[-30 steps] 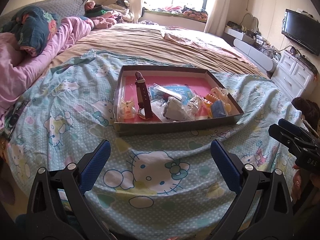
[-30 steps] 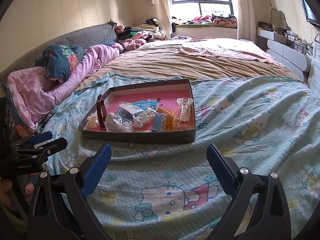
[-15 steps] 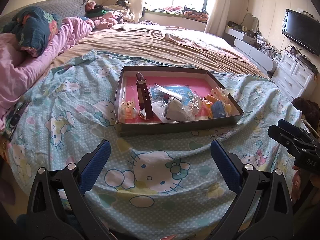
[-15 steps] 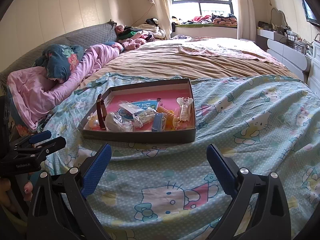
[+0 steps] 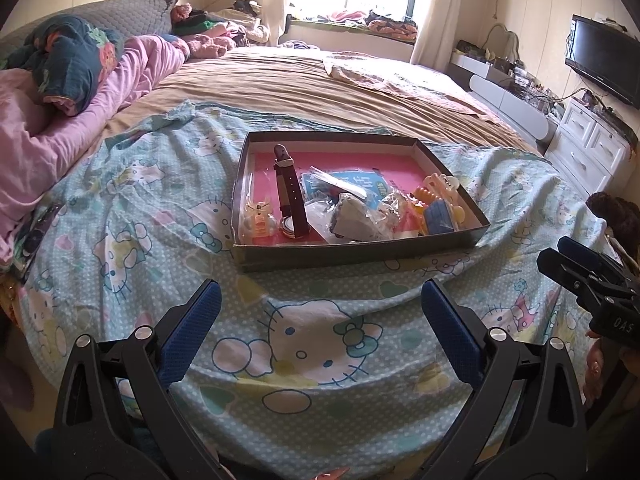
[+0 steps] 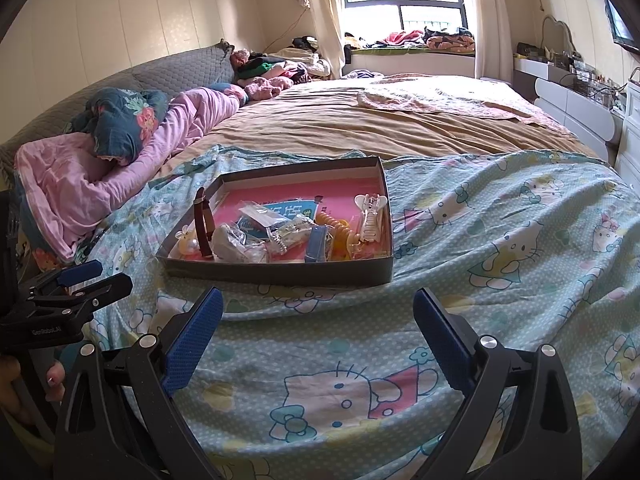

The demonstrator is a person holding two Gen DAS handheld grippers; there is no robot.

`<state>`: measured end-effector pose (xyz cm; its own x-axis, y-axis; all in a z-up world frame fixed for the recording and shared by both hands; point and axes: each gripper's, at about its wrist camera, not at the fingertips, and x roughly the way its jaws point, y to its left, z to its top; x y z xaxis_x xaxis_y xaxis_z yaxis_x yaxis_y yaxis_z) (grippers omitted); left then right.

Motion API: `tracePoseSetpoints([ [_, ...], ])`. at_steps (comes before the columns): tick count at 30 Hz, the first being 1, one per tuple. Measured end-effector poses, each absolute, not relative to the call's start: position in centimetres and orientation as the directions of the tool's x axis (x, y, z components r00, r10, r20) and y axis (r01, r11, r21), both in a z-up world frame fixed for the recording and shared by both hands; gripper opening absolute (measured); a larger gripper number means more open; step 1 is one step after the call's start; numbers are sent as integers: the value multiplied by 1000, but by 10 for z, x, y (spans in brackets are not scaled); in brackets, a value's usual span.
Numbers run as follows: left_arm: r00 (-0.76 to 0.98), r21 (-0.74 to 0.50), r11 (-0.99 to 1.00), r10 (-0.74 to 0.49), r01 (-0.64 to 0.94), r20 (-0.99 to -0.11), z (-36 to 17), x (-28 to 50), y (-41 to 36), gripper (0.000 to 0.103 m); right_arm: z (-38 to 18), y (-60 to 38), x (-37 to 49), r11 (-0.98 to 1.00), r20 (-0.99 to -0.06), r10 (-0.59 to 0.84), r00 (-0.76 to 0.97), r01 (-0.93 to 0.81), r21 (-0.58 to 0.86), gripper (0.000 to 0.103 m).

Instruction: Organize jewelry

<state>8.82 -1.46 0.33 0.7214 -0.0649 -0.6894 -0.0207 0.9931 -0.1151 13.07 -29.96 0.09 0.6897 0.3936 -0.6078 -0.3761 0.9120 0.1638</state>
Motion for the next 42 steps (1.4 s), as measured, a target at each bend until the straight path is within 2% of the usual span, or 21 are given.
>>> tracePoseSetpoints([
  [25, 721, -111, 994, -64, -18, -690, 5, 88, -13, 93, 0, -299, 130, 912, -609, 392, 689, -375, 163, 95],
  [33, 692, -126, 992, -84, -10, -717, -2, 94, -14, 93, -4, -302, 136, 922, -616, 372, 694, -355, 157, 95],
  [42, 649, -159, 983, -62, -92, -759, -17, 110, 6, 93, -15, -339, 168, 974, -645, 226, 730, -191, 125, 97],
])
